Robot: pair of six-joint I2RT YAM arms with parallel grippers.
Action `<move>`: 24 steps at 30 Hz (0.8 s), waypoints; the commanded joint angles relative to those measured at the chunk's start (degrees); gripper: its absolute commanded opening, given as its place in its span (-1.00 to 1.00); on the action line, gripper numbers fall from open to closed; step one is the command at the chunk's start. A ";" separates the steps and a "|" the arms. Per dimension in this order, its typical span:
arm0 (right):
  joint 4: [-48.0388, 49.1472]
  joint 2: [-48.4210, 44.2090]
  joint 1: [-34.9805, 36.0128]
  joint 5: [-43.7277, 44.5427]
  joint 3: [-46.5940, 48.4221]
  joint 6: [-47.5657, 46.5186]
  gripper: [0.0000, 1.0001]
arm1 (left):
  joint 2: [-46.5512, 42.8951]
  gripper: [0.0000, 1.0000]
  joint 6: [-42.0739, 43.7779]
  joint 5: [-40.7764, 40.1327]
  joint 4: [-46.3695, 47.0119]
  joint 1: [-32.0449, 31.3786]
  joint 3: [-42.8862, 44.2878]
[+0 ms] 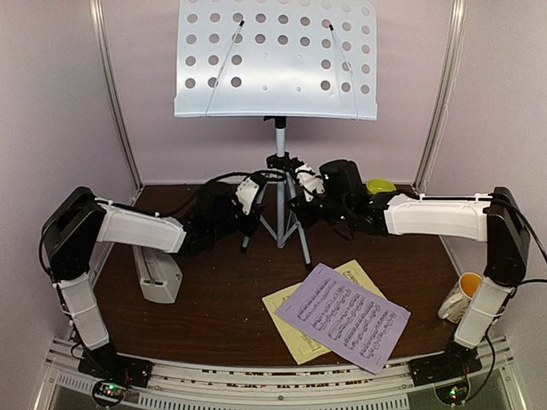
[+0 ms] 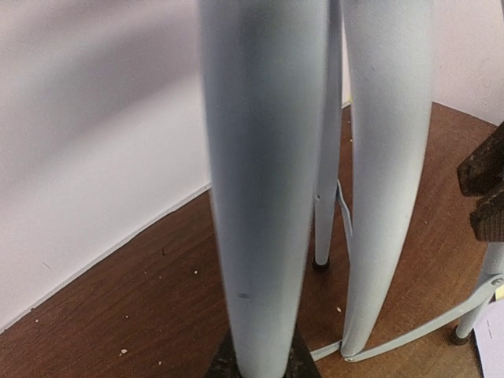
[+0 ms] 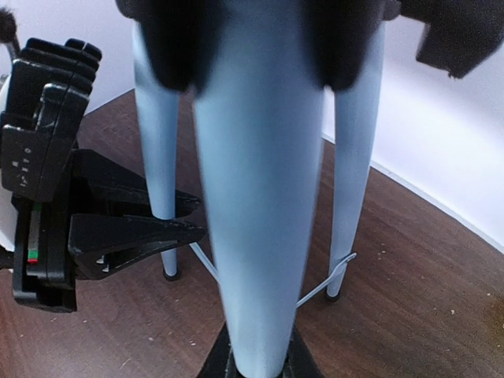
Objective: Set up the instrument practice props
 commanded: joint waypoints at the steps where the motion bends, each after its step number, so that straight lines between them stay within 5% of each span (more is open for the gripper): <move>1: -1.15 2.27 -4.56 9.09 4.12 0.37 -1.00 | 5.75 -1.00 1.30 -7.52 -8.61 3.78 5.43; 7: -3.29 4.89 -6.52 8.07 9.74 -1.20 -1.00 | 7.95 -1.00 1.91 -4.87 -14.94 5.01 13.08; 24: -13.72 -3.45 -6.80 2.48 1.79 0.28 -1.00 | -0.75 -1.00 4.08 0.91 -20.48 7.03 1.64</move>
